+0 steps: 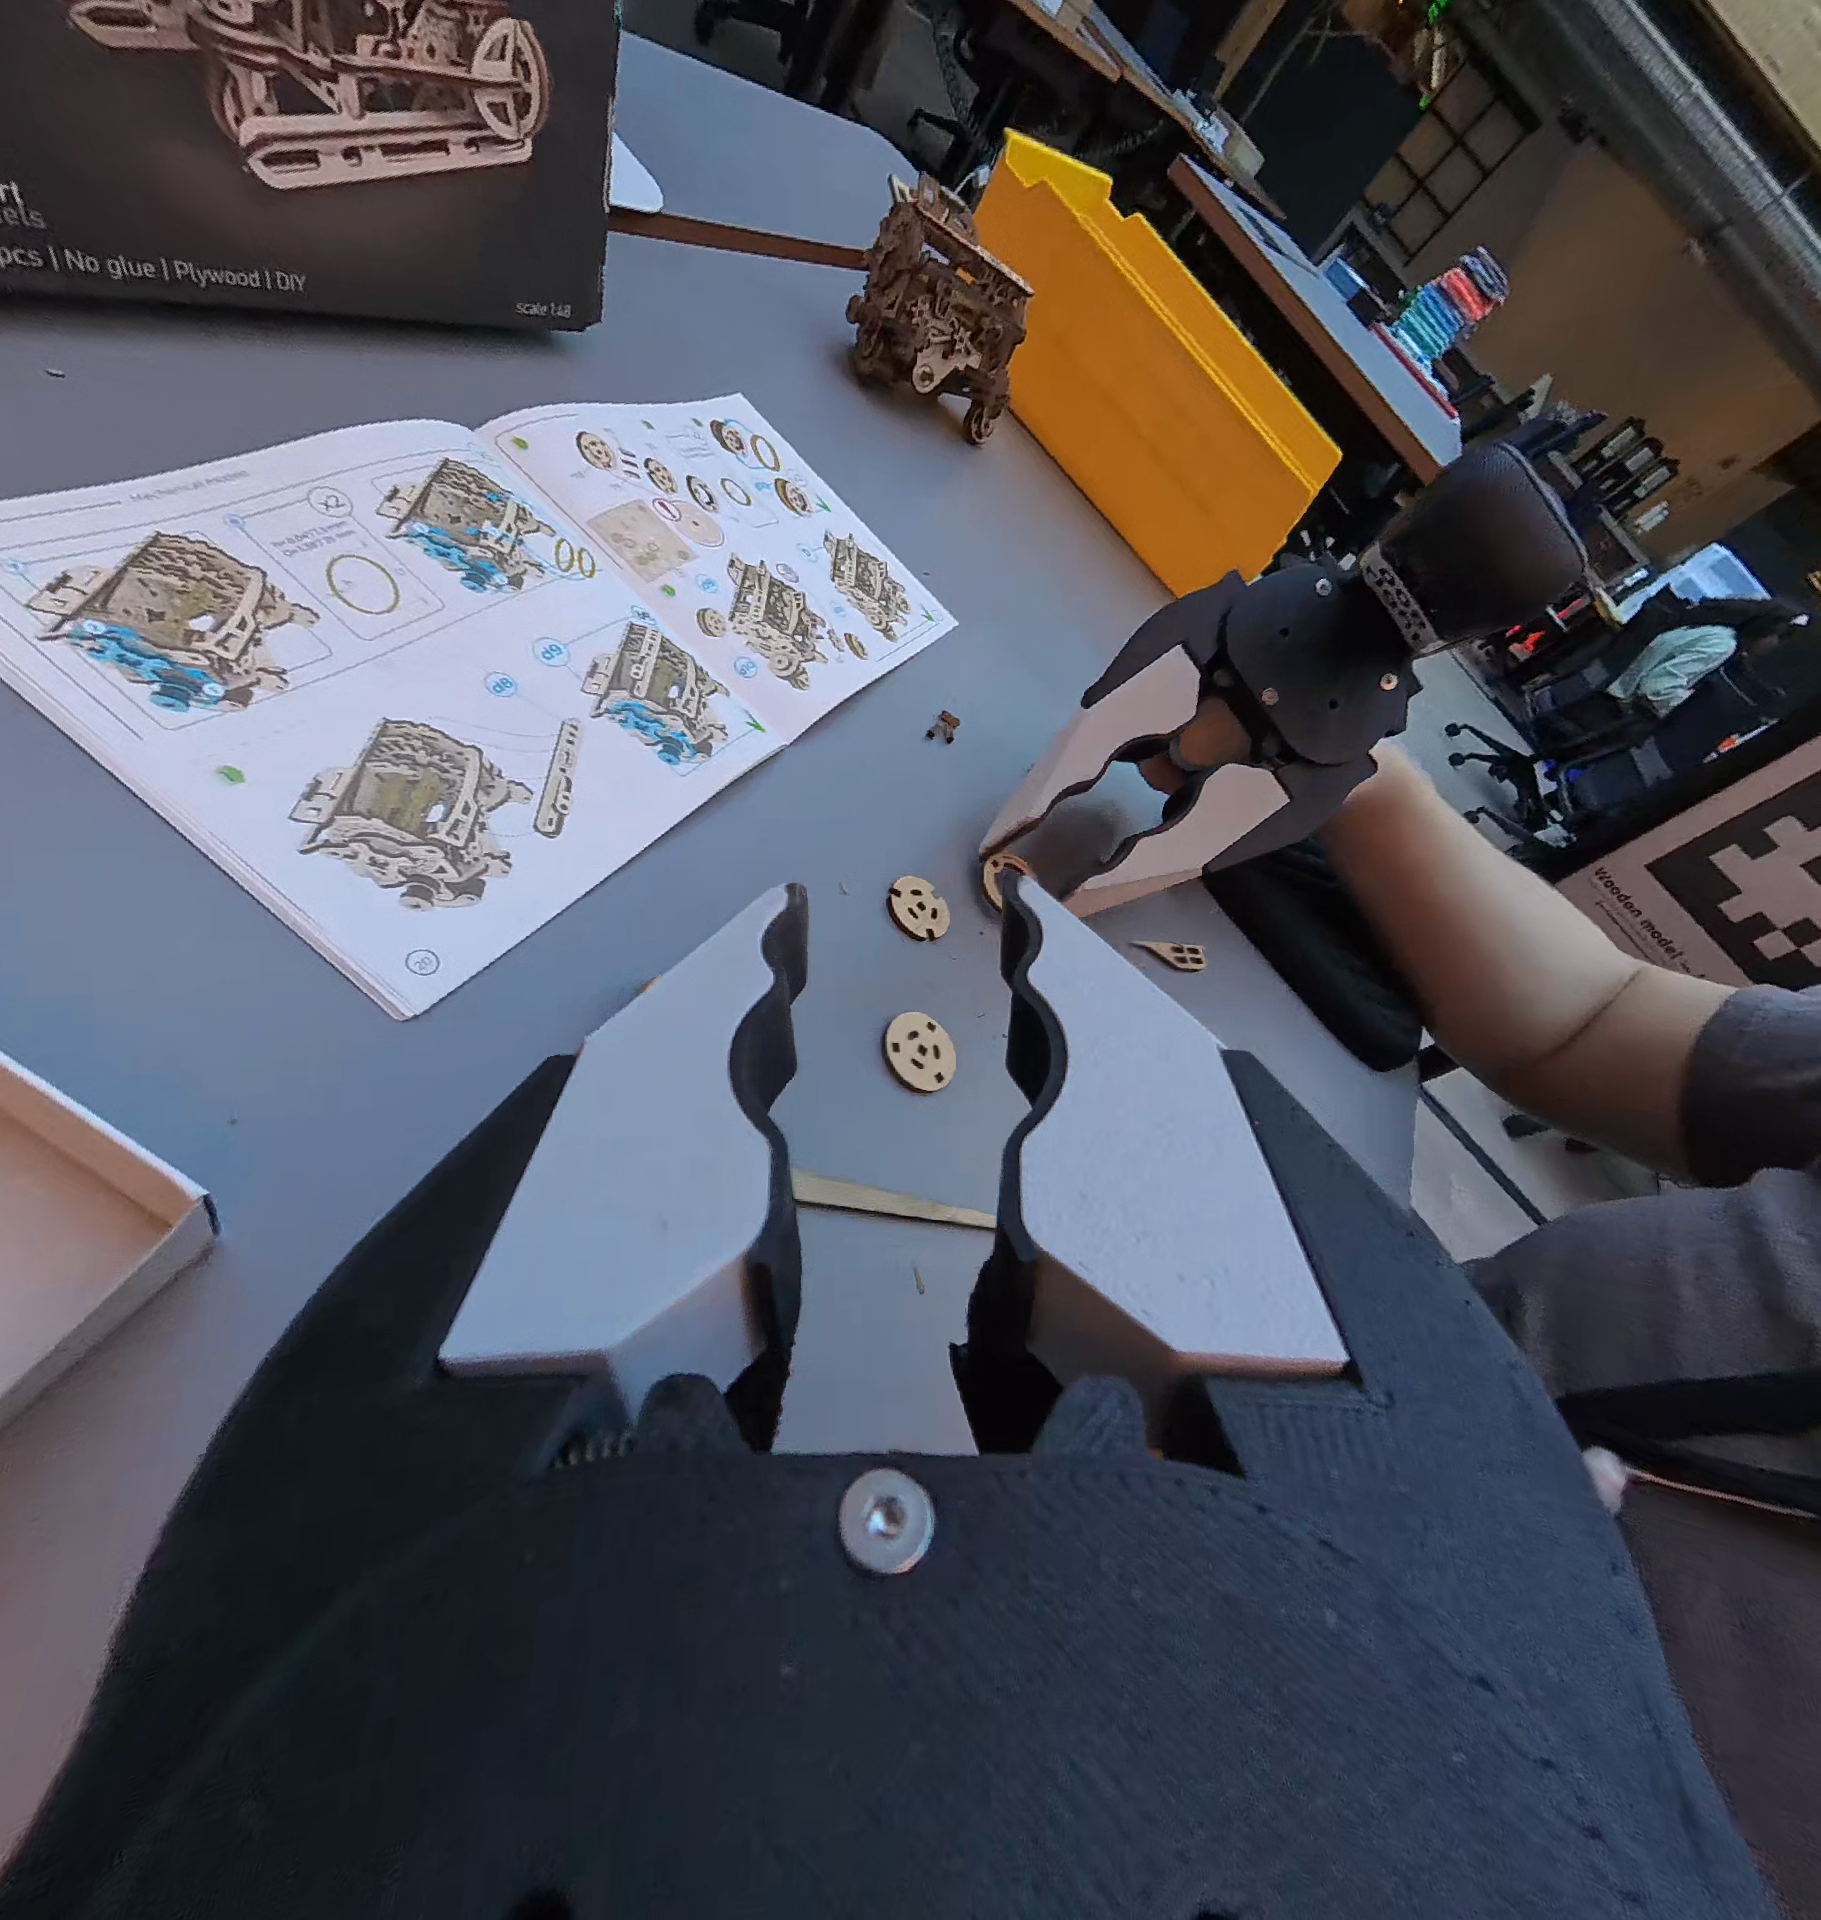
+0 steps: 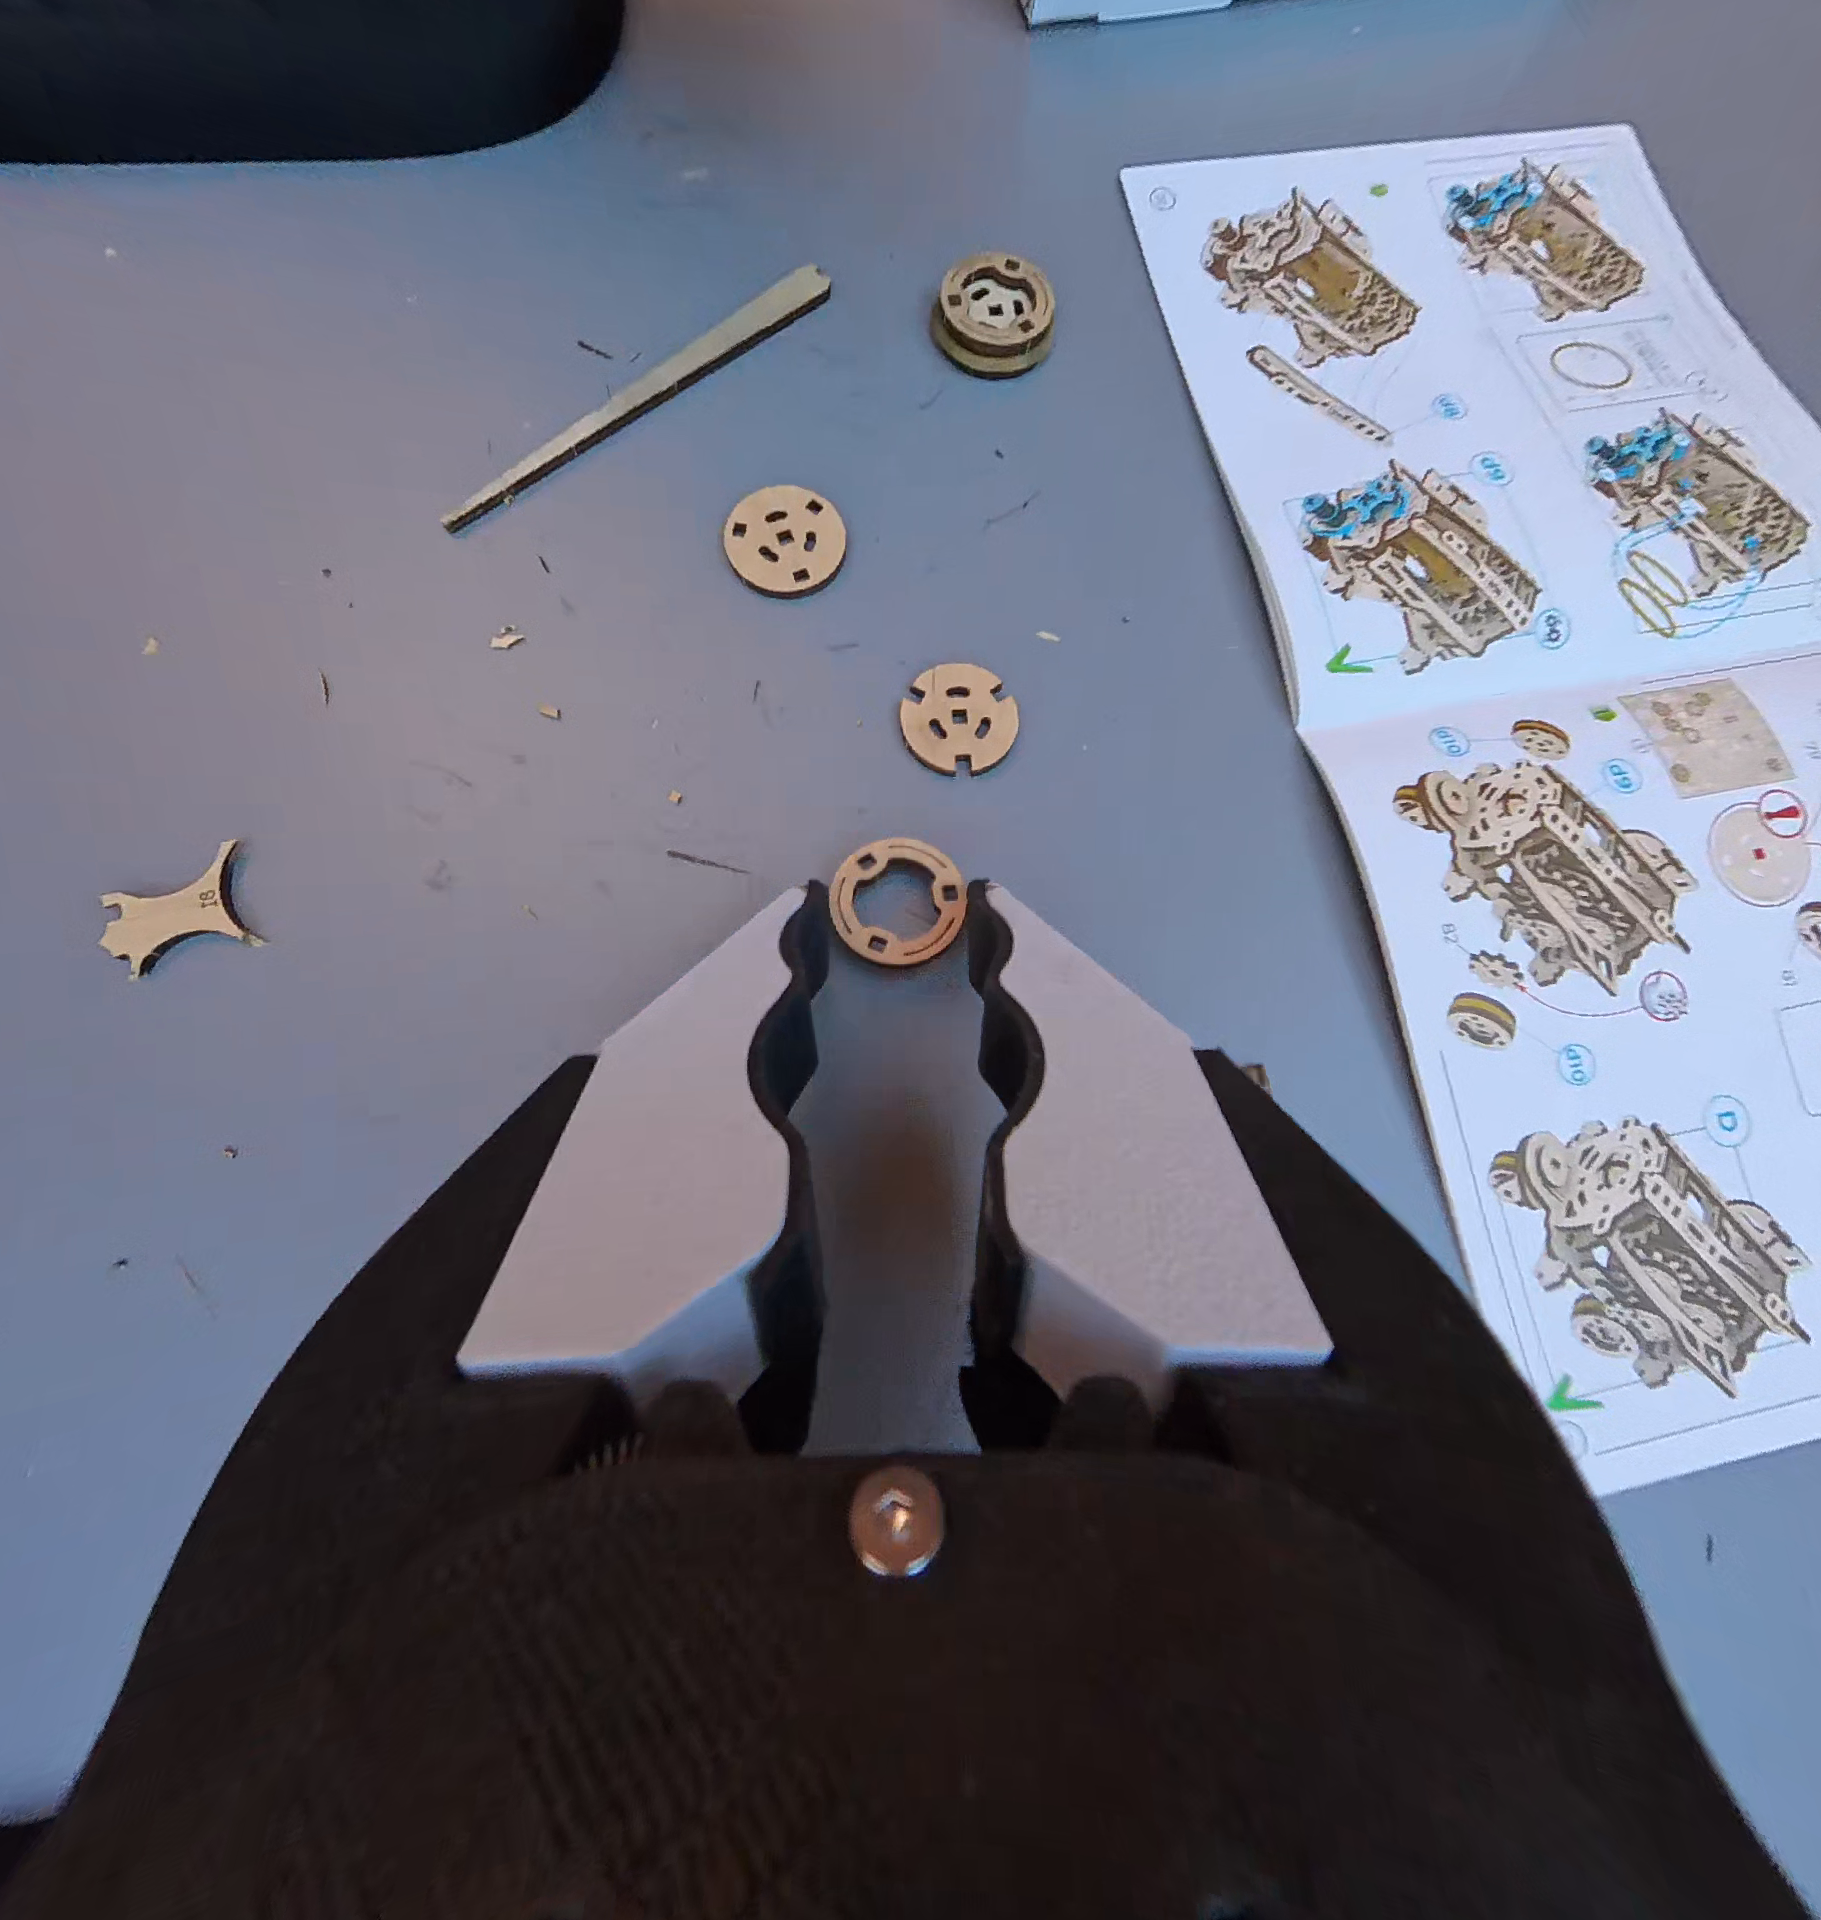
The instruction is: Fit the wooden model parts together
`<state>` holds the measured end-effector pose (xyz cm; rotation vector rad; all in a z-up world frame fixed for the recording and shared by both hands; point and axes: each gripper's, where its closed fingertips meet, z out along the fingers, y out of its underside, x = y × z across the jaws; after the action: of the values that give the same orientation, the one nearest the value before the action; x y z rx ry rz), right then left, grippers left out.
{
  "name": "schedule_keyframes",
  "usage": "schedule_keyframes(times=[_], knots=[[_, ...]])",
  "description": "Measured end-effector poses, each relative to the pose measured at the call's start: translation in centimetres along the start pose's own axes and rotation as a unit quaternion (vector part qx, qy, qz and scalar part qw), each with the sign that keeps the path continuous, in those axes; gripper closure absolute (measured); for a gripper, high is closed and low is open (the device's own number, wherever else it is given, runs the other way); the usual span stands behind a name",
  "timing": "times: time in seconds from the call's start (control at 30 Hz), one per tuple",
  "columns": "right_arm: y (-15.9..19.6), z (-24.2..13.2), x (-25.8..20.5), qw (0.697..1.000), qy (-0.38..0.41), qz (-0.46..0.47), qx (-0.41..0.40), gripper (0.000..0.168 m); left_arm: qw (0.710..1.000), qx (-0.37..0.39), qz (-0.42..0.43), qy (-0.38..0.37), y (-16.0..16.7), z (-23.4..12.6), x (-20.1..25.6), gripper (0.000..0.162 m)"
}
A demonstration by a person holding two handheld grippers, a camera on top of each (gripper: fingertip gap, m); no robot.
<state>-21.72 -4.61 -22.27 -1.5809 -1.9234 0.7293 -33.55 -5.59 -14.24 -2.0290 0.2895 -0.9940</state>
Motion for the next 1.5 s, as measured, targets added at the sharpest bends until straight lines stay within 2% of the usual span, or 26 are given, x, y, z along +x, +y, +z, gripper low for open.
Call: schedule_keyframes(times=[0.03,0.1,0.17,0.23,0.3,0.33,0.4,0.43,0.47,0.5,0.53,0.6,0.63,0.67,0.7,0.73,0.77,0.8,0.97,1.1,1.2,1.33,1.5], knots=[[0.2,-0.1,0.0,1.0,-0.002,0.0,-0.001,0.134,1.0,0.001,0.006,-0.01,0.1,0.0,-0.5,0.124],[-0.3,-1.5,0.5,1.0,0.009,0.01,0.02,0.129,0.998,0.024,0.028,-0.044,-0.3,-0.5,-1.9,0.122],[-2.0,-4.6,1.3,0.995,0.029,0.023,0.093,0.124,0.992,0.066,0.065,-0.086,-1.3,-1.8,-3.2,0.121],[-3.7,-9.1,3.2,0.978,0.109,0.007,0.18,0.122,0.978,0.117,0.118,-0.122,-2.6,-3.5,-3.4,0.121],[-4.3,-13.8,5.5,0.942,0.229,-0.021,0.242,0.118,0.957,0.158,0.187,-0.155,-3.7,-4.9,-2.8,0.121],[-4.4,-15.8,6.3,0.921,0.282,-0.037,0.266,0.111,0.944,0.175,0.221,-0.171,-4.1,-5.3,-2.5,0.117],[-3.9,-17.7,7.1,0.897,0.334,-0.046,0.286,0.112,0.926,0.186,0.268,-0.189,-4.3,-5.1,-2.0,0.105],[-3.4,-17.8,7.6,0.894,0.345,-0.036,0.283,0.114,0.925,0.176,0.281,-0.188,-3.9,-4.6,-1.8,0.102],[-2.8,-17.7,7.9,0.894,0.353,-0.033,0.274,0.132,0.927,0.156,0.285,-0.185,-3.4,-3.9,-1.8,0.103],[-2.3,-17.4,8.0,0.897,0.356,-0.041,0.258,0.168,0.931,0.135,0.288,-0.178,-2.8,-3.3,-1.5,0.12],[-2.1,-17.3,8.1,0.896,0.365,-0.047,0.248,0.168,0.934,0.115,0.299,-0.157,-2.3,-2.8,-0.8,0.162],[-2.1,-17.1,8.3,0.894,0.369,-0.053,0.248,0.168,0.939,0.126,0.292,-0.132,-2.3,-2.5,0.2,0.162],[-2.3,-17.0,8.3,0.893,0.366,-0.051,0.259,0.162,0.944,0.126,0.282,-0.117,-2.2,-2.2,0.5,0.162],[-2.5,-17.0,8.4,0.889,0.367,-0.042,0.27,0.136,0.948,0.126,0.272,-0.111,-2.1,-2.1,0.4,0.162],[-2.5,-16.8,8.7,0.89,0.366,-0.028,0.271,0.123,0.949,0.129,0.264,-0.111,-2.1,-2.1,0.2,0.162],[-2.4,-16.4,8.6,0.896,0.355,-0.022,0.264,0.135,0.949,0.136,0.26,-0.113,-2.3,-2.2,0.1,0.152],[-2.3,-15.7,8.0,0.908,0.333,-0.027,0.251,0.168,0.949,0.14,0.258,-0.115,-2.4,-2.3,0.1,0.148],[-2.2,-15.2,7.7,0.915,0.321,-0.031,0.244,0.168,0.95,0.135,0.261,-0.109,-2.2,-2.3,0.1,0.162],[-1.8,-13.3,7.3,0.931,0.3,-0.045,0.204,0.168,0.948,0.064,0.269,-0.157,-0.4,-1.1,-2.6,0.162],[-1.1,-12.6,7.7,0.935,0.298,-0.04,0.187,0.168,0.939,0.04,0.291,-0.179,0.2,-0.4,-3.3,0.162],[-0.6,-12.9,8.2,0.934,0.302,-0.021,0.191,0.168,0.939,0.031,0.298,-0.168,0.2,0.0,-3.2,0.144],[-0.5,-14.5,9.2,0.919,0.329,0.009,0.218,0.166,0.935,0.053,0.315,-0.156,-0.5,-0.2,-2.5,0.133],[-0.6,-16.7,10.2,0.896,0.347,0.055,0.272,0.14,0.937,0.07,0.309,-0.146,-1.3,-0.3,-2.5,0.113]])
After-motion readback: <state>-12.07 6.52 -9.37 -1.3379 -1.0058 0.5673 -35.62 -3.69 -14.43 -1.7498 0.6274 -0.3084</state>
